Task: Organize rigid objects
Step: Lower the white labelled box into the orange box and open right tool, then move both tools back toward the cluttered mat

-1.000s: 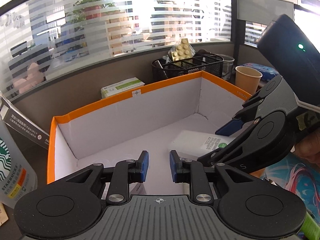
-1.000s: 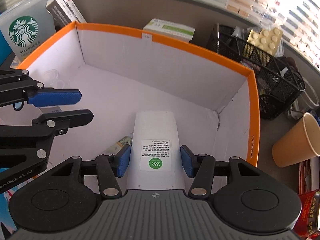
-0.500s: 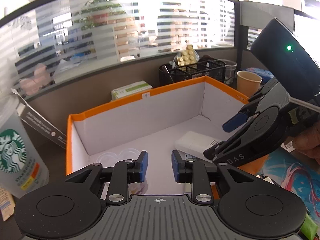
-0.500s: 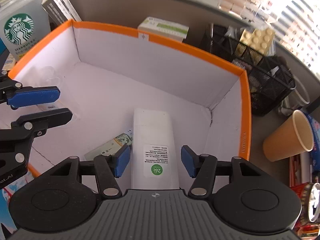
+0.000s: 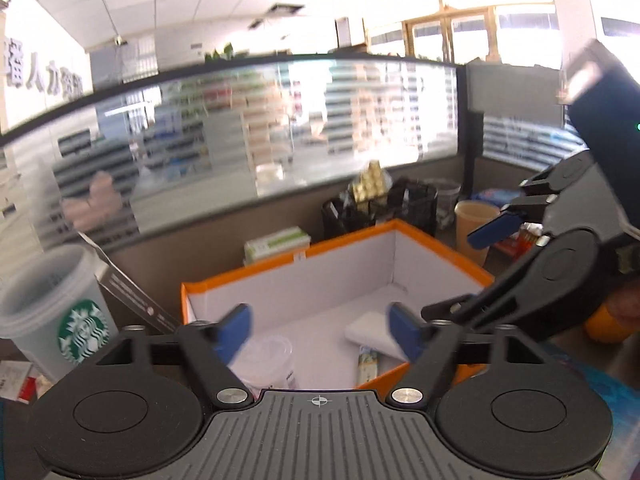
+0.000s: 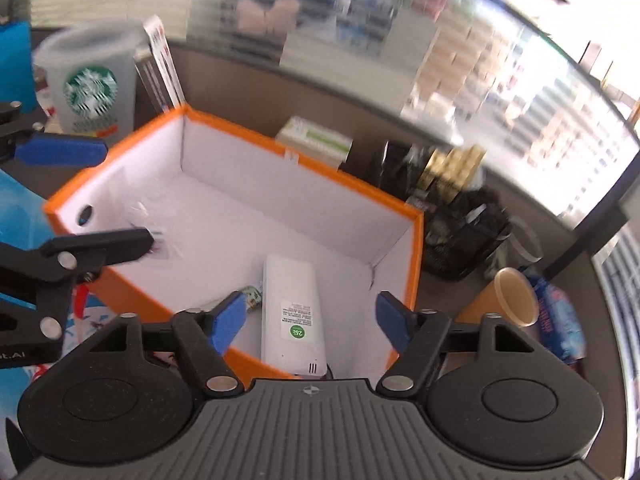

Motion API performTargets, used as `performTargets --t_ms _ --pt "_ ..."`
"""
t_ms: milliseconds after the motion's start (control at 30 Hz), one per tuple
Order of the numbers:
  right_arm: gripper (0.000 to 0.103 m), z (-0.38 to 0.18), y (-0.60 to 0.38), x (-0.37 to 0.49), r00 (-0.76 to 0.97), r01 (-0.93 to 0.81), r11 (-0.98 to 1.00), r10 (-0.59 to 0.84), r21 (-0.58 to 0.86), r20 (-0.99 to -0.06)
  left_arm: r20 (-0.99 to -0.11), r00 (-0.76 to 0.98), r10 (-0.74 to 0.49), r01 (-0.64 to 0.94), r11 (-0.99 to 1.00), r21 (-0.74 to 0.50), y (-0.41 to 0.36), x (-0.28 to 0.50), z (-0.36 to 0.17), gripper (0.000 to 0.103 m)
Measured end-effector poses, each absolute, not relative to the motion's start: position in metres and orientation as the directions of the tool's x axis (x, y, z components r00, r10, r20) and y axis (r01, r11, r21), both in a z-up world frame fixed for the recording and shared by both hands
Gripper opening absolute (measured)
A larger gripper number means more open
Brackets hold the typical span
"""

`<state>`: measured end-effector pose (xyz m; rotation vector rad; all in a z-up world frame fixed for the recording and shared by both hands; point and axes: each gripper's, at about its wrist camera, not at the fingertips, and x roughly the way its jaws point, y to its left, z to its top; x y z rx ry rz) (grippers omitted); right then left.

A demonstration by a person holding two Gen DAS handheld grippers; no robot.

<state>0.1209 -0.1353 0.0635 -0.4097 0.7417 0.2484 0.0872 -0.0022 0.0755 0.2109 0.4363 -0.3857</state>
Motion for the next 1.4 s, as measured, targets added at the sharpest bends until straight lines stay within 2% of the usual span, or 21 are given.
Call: performTargets --t_ms 67,133,300,467,500,567,633,733,933,1133,1400 --pt "0.082 0.073 -0.141 0.1 0.757 -0.344 0.895 0.087 -0.282 -0.648 -0.424 0.848 -0.318 0.402 0.907 0.125 -0.001 0.076 0.08 0.093" --pt "0.088 0.079 -0.148 0.079 0.792 -0.33 0.899 0.098 -0.288 -0.602 -0.415 0.853 -0.318 0.401 0.907 0.128 -0.001 0.067 0.081 0.096" --pt "0.088 0.078 -0.169 0.034 0.844 -0.288 0.925 0.124 -0.246 -0.522 -0.427 0.845 -0.323 0.407 0.905 0.122 -0.005 0.05 0.069 0.101" --pt "0.087 0.05 -0.192 0.001 0.871 -0.223 0.953 0.101 -0.205 -0.48 -0.486 0.805 -0.339 0.435 0.895 0.096 -0.015 0.043 0.038 0.101" --pt "0.085 0.04 -0.196 -0.004 0.871 -0.214 0.957 0.096 -0.194 -0.482 -0.502 0.795 -0.341 0.44 0.894 0.089 -0.018 0.044 0.032 0.101" --pt "0.074 0.019 -0.202 -0.012 0.858 -0.197 0.965 0.084 -0.174 -0.507 -0.53 0.773 -0.348 0.452 0.889 0.074 -0.024 0.045 0.02 0.101" --pt "0.048 -0.003 -0.205 -0.017 0.835 -0.19 0.967 0.07 -0.167 -0.546 -0.551 0.756 -0.354 0.461 0.885 0.064 -0.032 0.047 0.011 0.101" --pt "0.036 -0.03 -0.209 -0.022 0.803 -0.203 0.972 0.097 -0.117 -0.588 -0.569 0.736 -0.368 0.483 0.874 0.06 -0.048 0.049 0.004 0.101" --pt "0.034 -0.049 -0.212 -0.016 0.784 -0.204 0.977 0.126 -0.06 -0.608 -0.599 0.706 -0.377 0.506 0.86 0.055 -0.075 0.055 -0.008 0.101" --pt "0.034 -0.055 -0.217 -0.012 0.767 -0.239 0.97 0.215 0.041 -0.605 -0.62 0.682 -0.388 0.513 0.858 0.027 -0.087 0.06 -0.019 0.101" --pt "0.03 -0.062 -0.21 -0.002 0.772 -0.25 0.968 0.213 0.023 -0.599 -0.631 0.669 -0.393 0.505 0.863 -0.002 -0.097 0.069 -0.022 0.101"
